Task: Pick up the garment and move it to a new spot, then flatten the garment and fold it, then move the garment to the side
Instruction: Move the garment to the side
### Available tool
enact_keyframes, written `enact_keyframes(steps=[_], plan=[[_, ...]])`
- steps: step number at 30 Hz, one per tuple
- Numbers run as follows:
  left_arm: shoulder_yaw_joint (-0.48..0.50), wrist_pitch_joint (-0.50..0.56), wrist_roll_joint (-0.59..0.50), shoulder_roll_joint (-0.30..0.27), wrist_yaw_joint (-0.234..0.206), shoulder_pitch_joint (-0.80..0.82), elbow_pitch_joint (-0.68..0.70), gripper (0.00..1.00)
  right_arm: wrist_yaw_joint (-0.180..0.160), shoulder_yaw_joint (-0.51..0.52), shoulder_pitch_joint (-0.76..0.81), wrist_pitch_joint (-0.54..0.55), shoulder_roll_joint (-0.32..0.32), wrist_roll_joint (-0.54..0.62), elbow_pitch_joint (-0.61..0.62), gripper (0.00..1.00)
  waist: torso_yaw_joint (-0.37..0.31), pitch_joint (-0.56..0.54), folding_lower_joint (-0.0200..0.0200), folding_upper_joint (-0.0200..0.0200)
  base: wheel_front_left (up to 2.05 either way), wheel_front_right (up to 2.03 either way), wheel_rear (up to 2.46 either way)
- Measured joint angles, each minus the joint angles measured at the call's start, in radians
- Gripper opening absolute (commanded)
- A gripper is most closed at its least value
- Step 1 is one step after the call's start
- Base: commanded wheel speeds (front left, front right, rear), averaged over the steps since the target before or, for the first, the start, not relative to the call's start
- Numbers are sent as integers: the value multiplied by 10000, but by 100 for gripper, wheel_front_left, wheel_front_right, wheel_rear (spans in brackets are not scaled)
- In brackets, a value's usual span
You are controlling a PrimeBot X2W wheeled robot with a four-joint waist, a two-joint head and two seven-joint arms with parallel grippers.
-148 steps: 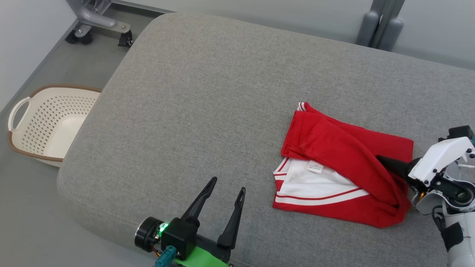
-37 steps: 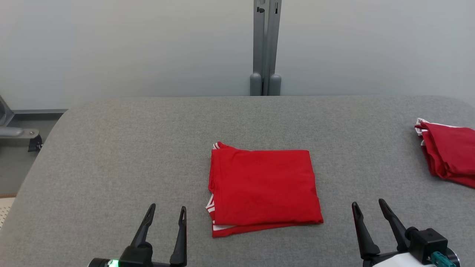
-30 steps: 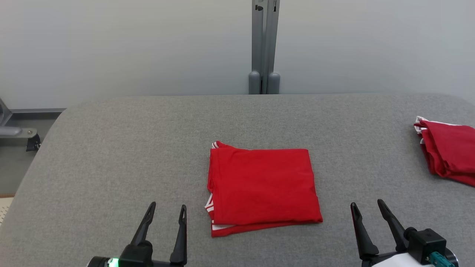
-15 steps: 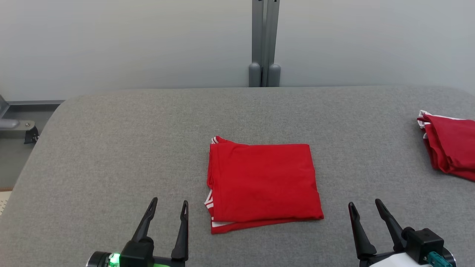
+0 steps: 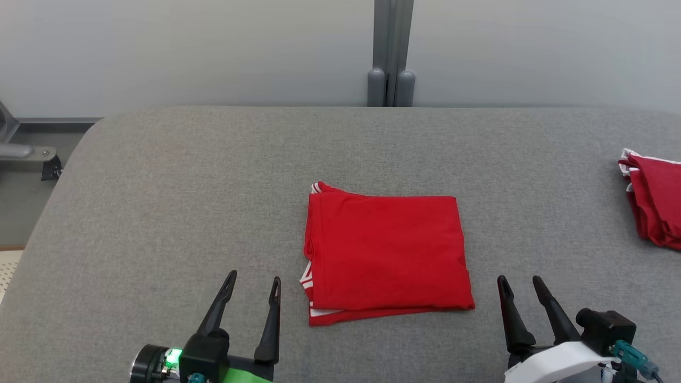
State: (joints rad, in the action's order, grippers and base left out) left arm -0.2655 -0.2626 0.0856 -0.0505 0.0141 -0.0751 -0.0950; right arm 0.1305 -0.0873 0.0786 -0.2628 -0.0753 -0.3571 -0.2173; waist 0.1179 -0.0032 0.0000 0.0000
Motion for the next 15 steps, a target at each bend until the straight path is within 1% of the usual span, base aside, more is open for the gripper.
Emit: enact_keyframes(steps=[3, 6, 10, 12, 15], plan=[[-142, 2, -4, 0, 42, 110, -19, 100, 0, -362, -532, 0, -196, -809, -1087, 100, 116, 107, 0, 0, 0, 0, 0], [-265, 2, -50, 2, 113, 273, -12, 100, 0, -821, -1262, 433, -443, -2052, -2180, 100, 213, 281, 0, 0, 0, 0, 0], [-382, 0, -59, 2, 165, 546, -27, 100, 0, -1175, -2537, 1639, -899, -3777, -2953, 100, 371, 570, 0, 0, 0, 0, 0], [-454, 0, -42, 2, 171, 656, -29, 100, 0, -1321, -2922, 2288, -1104, -4615, -3164, 100, 463, 708, 0, 0, 0, 0, 0], [-581, 0, 21, 2, 184, 815, -36, 100, 0, -1532, -3533, 3218, -1574, -5634, -3430, 100, 643, 918, 0, 0, 0, 0, 0]])
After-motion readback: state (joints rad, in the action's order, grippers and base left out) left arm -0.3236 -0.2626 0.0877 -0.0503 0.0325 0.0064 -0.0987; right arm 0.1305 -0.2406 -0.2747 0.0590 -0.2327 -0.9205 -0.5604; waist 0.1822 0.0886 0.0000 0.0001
